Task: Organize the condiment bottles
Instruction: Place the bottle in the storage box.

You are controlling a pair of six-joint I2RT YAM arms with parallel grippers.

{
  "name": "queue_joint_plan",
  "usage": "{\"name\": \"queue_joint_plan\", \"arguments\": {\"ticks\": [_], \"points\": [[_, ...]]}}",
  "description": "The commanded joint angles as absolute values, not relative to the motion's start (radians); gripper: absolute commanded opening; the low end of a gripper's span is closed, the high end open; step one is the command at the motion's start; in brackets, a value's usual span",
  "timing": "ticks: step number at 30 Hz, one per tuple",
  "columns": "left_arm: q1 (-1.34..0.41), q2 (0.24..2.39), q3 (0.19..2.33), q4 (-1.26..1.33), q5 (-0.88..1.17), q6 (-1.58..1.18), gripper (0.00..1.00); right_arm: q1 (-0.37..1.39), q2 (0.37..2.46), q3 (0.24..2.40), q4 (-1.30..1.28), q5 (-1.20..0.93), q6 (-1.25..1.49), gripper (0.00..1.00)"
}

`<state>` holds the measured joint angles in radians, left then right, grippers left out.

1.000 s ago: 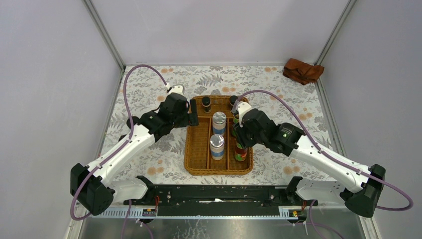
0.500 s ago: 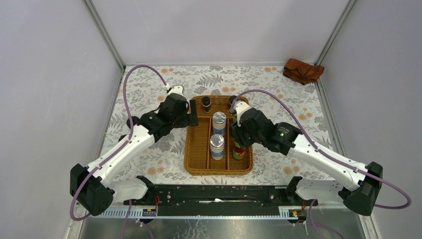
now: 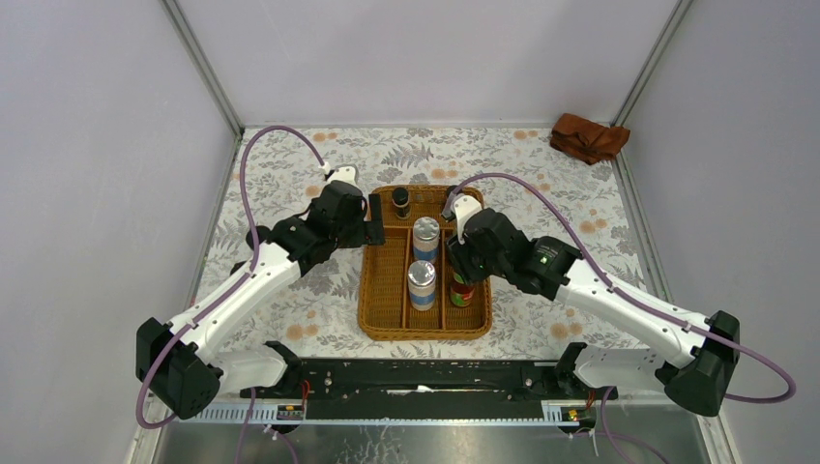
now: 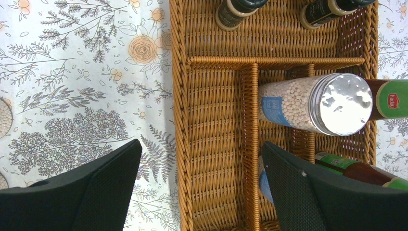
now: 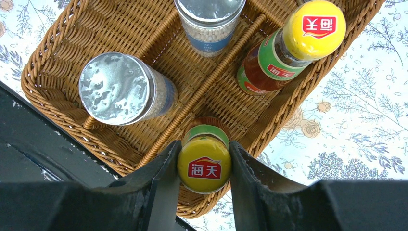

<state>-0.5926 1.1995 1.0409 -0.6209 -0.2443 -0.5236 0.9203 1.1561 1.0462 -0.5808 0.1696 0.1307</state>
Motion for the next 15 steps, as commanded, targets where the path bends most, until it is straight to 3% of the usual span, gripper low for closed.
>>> {"name": "queue_joint_plan", "arguments": {"ticks": [1,15], "points": [[-0.579,1.205,1.028,-0.595,-0.264,-0.506,0.98,0.929,1.146,1.066,-0.483,0.209,0.112,0.0],[-0.576,1.216,1.024,-0.595,-0.255,-0.499,0.98,0.93,1.128,1.043,-0.481,0.24,0.118,0.0]]}}
